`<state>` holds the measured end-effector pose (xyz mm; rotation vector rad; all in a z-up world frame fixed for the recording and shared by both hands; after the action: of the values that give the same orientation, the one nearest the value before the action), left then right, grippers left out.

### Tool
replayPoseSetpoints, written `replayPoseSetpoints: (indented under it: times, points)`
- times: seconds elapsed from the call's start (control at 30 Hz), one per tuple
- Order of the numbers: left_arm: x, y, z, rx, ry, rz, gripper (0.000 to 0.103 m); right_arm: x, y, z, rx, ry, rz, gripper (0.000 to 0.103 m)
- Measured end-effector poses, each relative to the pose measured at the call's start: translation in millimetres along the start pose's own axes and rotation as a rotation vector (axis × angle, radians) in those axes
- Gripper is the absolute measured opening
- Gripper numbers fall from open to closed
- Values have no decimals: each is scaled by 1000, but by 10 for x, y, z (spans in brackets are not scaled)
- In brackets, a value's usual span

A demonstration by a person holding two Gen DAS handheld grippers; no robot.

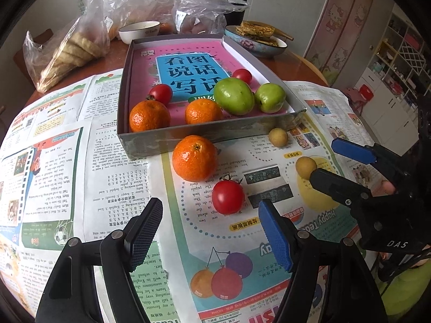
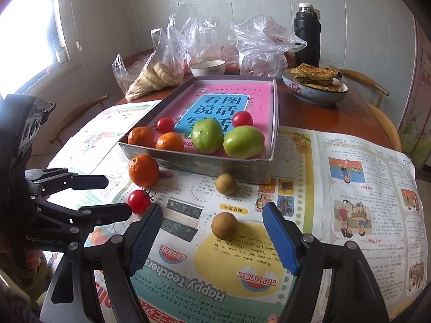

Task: Organize fruits
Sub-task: 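Withdraw both open tools from the tray toward the loose fruit on the newspaper, then grasp the red tomato with the left tool while the right grasps a brown kiwi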

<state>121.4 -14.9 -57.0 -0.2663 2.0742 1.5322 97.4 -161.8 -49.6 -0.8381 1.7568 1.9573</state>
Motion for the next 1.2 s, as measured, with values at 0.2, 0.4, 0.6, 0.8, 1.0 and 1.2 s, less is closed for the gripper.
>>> replayPoseSetpoints:
  times: [0.2, 0.4, 0.6, 0.8, 1.0, 1.2]
  points:
    - [-2, -77, -47, 16, 3, 12, 75, 85, -118, -23, 2, -4, 38, 70]
    - [-13, -132, -52, 25, 12, 18, 72, 117, -214, -21, -11, -1, 60, 52]
    - [-29, -178, -76, 35, 11, 23, 64, 133, -268, 1, -16, 15, 71, 35]
    - [-41, -230, -85, 36, 12, 31, 63, 147, -301, -14, -17, 20, 82, 26]
    - [-63, -265, -88, 37, 19, 30, 58, 134, -295, -52, -28, -3, 76, 26]
    - [-90, -289, -116, 34, 11, 24, 46, 120, -271, -49, -30, -4, 61, 26]
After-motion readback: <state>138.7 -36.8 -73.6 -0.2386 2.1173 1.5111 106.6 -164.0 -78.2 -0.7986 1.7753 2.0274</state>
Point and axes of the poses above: each gripper's, at about its wrist camera, not at the fingertips, and y roughly against the way its jaws point, z to its left, x to its underside, the point moved 4 cm from there along -y, roughly the way its jaws point, and after that the axes turned 4 degrees about x, right-handed, at the moved point
